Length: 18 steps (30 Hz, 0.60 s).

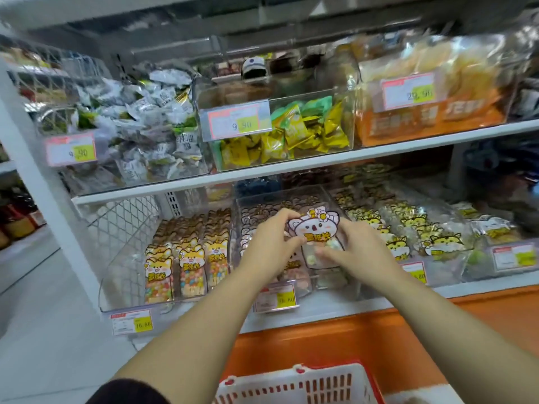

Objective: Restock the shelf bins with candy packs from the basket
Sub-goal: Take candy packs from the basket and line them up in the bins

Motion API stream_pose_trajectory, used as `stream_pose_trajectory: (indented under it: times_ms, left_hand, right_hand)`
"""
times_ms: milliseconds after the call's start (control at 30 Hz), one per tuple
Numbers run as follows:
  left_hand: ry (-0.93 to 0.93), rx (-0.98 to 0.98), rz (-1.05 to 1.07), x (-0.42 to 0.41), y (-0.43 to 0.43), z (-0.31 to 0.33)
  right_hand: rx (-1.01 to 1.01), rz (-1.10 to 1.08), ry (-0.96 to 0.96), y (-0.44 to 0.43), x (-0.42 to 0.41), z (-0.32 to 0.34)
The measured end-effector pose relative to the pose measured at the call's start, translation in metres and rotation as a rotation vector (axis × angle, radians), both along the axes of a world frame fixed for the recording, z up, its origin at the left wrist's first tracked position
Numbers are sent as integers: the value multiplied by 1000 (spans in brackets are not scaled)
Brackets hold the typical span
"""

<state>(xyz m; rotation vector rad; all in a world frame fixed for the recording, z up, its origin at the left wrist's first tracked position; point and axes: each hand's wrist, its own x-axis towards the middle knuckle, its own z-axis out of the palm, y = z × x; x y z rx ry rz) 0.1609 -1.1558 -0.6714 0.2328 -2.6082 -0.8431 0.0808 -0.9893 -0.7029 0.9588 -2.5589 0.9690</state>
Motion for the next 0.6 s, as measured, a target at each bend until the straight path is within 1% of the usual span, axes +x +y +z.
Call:
stream_pose_trajectory:
  times_ms: [33,133,167,233,333,400,433,533,567,600]
  left_hand:
    - [-15,-2,4,-8,-1,-6]
    - [-75,0,2,-28,-3,-29]
    - [-100,9,-10,-33,-4,-38]
    - [-182,2,-39,-40,-4,-52]
    - [-258,-30,-52,-45,-5,-61]
    - [-252,-45,-66,-46,-7,-62]
    - [-236,-85,-77,-47,-8,-62]
    - [-179,-302,-50,-46,-8,-61]
    - [-163,-341,-28,-45,-8,-60]
    - [-148,-340,-14,-45,-9,-59]
  right_hand:
    - [72,-45,43,2,-3,0]
    - [185,-109,60,4,-11,-6]
    - [198,-119,48,4,-15,-8]
    - [208,-123,90,4,-20,-14]
    - [264,-137,189,1,-21,-20]
    - [269,-166,251,-2,-20,-25]
    - [269,-188,274,-3,-22,-28]
    - [279,-186,318,-5,-23,-32]
    - [305,-186,326,-5,-23,-34]
    - [340,-188,326,-6,-22,-34]
